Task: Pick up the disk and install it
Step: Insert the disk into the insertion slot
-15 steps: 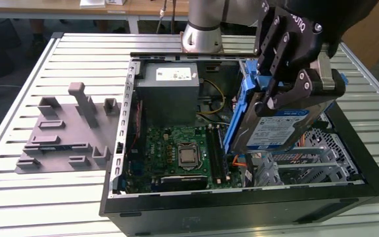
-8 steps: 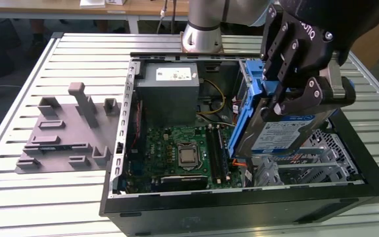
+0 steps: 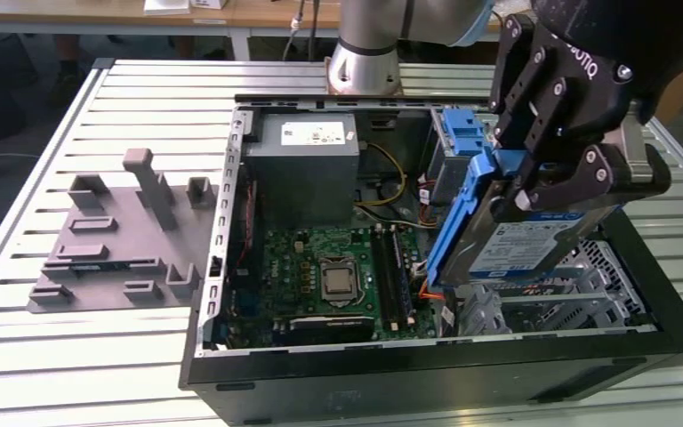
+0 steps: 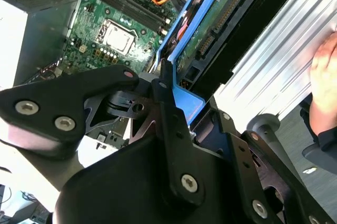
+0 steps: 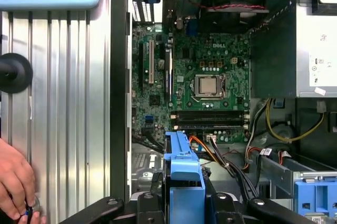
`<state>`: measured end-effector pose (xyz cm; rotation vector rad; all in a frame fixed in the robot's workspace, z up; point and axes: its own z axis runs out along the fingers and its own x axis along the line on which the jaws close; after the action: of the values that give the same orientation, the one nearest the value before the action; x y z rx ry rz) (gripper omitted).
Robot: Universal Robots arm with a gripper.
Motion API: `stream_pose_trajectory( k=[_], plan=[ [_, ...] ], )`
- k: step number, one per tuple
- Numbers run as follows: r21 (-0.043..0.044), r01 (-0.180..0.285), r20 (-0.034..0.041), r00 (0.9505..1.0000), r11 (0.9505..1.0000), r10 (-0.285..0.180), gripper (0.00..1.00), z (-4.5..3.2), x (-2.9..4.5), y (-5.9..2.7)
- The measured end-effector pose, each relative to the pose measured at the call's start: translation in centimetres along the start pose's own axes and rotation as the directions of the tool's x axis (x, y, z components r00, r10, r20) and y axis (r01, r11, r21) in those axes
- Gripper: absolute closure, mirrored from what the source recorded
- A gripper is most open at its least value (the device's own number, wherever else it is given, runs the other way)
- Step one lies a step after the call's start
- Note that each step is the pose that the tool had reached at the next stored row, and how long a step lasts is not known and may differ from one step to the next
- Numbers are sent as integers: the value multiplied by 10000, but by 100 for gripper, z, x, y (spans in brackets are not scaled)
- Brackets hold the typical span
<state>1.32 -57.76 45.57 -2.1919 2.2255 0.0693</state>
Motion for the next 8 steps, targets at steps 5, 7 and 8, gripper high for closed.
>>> stream_pose_trajectory(
  k=[5, 7, 8],
  plan=[
    [0, -1, 1, 10000, 10000, 1, 64, 7, -1, -104],
    [0, 0, 1, 10000, 10000, 0, 64, 8, -2, -143],
    [0, -1, 1, 10000, 10000, 1, 64, 9, -2, -161]
  ],
)
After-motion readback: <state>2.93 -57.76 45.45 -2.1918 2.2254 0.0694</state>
